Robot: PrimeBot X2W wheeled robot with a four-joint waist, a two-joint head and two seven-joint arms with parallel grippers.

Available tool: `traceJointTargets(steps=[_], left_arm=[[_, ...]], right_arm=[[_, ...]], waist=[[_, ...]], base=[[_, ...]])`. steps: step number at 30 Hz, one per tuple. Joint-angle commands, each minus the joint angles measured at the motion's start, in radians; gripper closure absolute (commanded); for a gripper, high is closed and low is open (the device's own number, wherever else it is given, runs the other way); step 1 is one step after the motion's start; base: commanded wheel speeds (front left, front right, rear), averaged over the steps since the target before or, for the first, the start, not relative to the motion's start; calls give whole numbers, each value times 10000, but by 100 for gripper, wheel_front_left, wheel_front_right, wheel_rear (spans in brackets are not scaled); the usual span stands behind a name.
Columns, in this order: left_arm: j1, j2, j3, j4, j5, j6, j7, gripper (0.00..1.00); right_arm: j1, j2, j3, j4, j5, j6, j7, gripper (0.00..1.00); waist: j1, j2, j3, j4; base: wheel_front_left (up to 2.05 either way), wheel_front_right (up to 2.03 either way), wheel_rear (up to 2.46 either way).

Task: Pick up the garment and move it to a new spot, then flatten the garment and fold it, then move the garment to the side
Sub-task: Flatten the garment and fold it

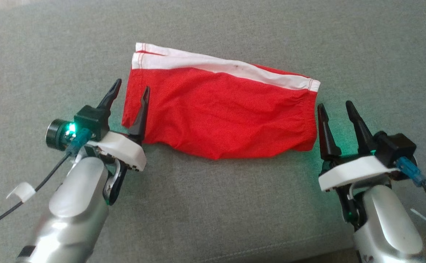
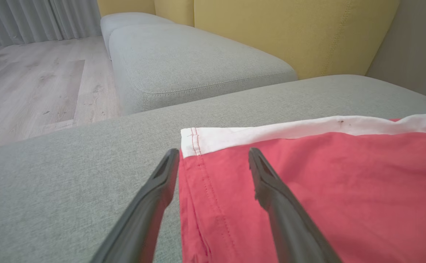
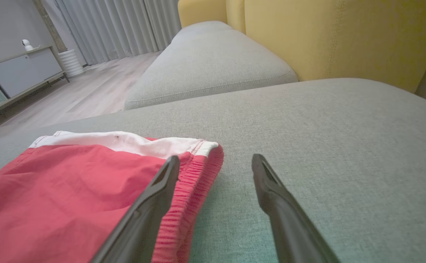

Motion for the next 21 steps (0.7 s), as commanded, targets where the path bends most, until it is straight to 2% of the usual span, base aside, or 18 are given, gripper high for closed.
traceJointTargets(steps=[1, 11, 21], left_arm=[[-100, 265, 263, -360, -91, 94, 104, 0], [459, 496, 447, -473, -679, 430, 1523, 0], [461, 598, 507, -373, -1102, 578, 2673, 0]], right_arm=[[142, -20, 133, -455, -96, 37, 66, 0], [802, -20, -137, -1470, -206, 37, 447, 0], [934, -20, 14, -1813, -84, 37, 536, 0]], waist=[[2, 0, -145, -34], [2, 0, -243, -253], [2, 0, -152, -488]], base=[[0, 0, 0], [0, 0, 0], [0, 0, 0]])
